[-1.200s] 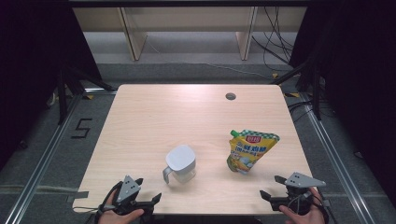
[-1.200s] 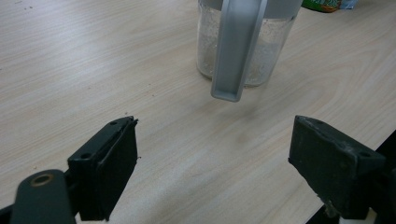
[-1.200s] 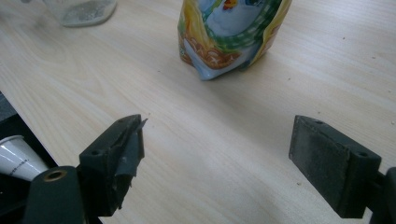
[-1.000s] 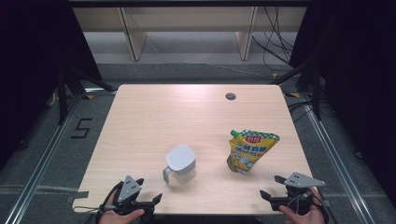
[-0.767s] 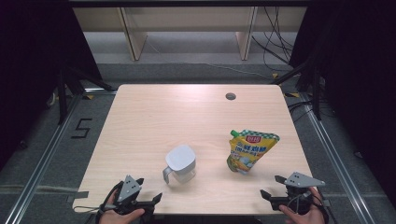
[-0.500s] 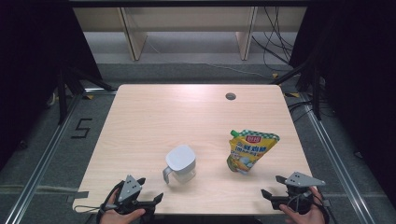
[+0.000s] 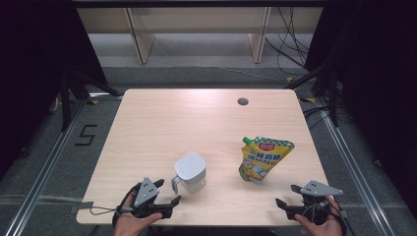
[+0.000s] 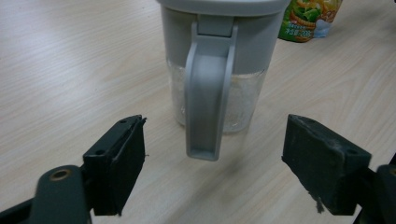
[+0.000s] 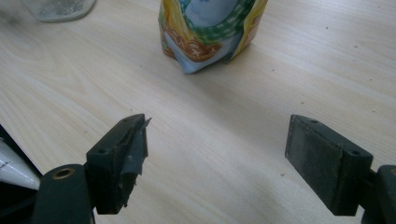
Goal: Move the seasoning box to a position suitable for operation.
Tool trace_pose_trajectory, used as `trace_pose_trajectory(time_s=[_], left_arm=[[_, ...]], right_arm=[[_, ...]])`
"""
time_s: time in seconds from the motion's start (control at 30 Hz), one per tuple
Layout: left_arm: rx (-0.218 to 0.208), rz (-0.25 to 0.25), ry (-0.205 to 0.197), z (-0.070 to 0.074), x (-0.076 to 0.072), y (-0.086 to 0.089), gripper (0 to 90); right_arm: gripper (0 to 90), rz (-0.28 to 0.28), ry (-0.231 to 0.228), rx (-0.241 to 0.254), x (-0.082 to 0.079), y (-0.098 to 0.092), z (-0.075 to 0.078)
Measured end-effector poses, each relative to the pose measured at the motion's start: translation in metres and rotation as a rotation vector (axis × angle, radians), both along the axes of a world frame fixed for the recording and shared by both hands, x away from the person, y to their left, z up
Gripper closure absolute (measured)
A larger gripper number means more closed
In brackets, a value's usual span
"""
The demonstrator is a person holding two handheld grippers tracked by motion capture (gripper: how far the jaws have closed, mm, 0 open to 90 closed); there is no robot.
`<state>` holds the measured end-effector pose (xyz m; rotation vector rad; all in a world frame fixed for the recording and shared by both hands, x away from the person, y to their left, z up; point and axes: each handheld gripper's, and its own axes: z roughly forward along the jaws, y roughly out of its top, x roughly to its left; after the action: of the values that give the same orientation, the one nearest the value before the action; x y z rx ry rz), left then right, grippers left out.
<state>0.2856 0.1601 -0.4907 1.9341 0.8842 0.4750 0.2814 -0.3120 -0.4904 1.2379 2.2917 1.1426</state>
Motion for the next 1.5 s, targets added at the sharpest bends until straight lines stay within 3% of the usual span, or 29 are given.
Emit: trace_pose_trajectory(time_s=[0.17,0.2,0.3,0.33,0.43,0.57,0.63,0.73,0.83,0.9,0.93,1.0,1.1,1.17,1.23,1.33,1.5], left_arm=[[0.037,-0.009,0.0,-0.002,0.006,-0.005,28.8],[0.069,-0.03,-0.013,-0.002,0.01,-0.004,32.3],[0.054,-0.012,-0.016,-0.003,0.012,-0.005,39.7],[0.075,-0.027,-0.052,-0.002,0.016,-0.003,43.8],[0.071,-0.043,-0.069,-0.002,0.02,-0.003,55.9],[0.055,-0.053,-0.062,-0.003,0.02,-0.004,65.7],[0.074,-0.06,-0.08,-0.002,0.019,-0.006,66.0],[0.059,-0.065,-0.074,-0.002,0.02,-0.005,66.4],[0.066,-0.071,-0.078,-0.002,0.021,-0.004,66.3],[0.068,-0.068,-0.084,-0.003,0.024,-0.002,66.2],[0.07,-0.07,-0.081,-0.003,0.026,0.0,66.2],[0.086,-0.07,-0.081,-0.002,0.031,0.004,66.1],[0.072,-0.053,-0.075,-0.003,0.035,0.005,66.3],[0.091,-0.081,-0.093,-0.003,0.042,0.011,66.5],[0.067,-0.068,-0.082,-0.004,0.042,0.012,67.0],[0.04,-0.095,-0.067,-0.005,0.047,0.013,67.7],[0.047,-0.12,-0.058,-0.003,0.05,0.017,68.5]], right_arm=[[22.2,0.003,-0.003,0.004,0.001,0.001,-0.001],[22.5,0.028,-0.02,-0.01,0.003,0.0,-0.001],[22.6,0.023,-0.029,-0.027,0.002,0.0,0.0],[22.7,0.012,-0.006,-0.004,0.001,0.002,-0.001],[23.8,0.042,-0.017,-0.018,0.002,0.001,-0.001],[23.7,0.043,-0.017,-0.016,0.002,0.002,0.0],[23.5,0.02,-0.006,-0.022,0.0,0.002,0.0],[23.5,0.043,-0.045,-0.037,0.003,0.0,0.0],[23.5,0.041,-0.038,-0.031,0.002,0.001,0.0],[23.5,0.034,-0.004,-0.006,0.0,0.003,0.0],[23.4,0.05,-0.03,-0.031,0.002,0.002,0.0],[23.2,0.055,-0.022,-0.018,0.002,0.002,0.0],[23.2,0.054,-0.029,-0.038,0.002,0.002,0.001],[23.2,0.049,-0.02,-0.034,0.001,0.002,0.001],[23.2,0.06,-0.025,-0.03,0.002,0.002,0.0],[23.2,0.063,-0.031,-0.031,0.002,0.003,0.0],[23.1,0.069,-0.043,-0.038,0.002,0.003,0.001]])
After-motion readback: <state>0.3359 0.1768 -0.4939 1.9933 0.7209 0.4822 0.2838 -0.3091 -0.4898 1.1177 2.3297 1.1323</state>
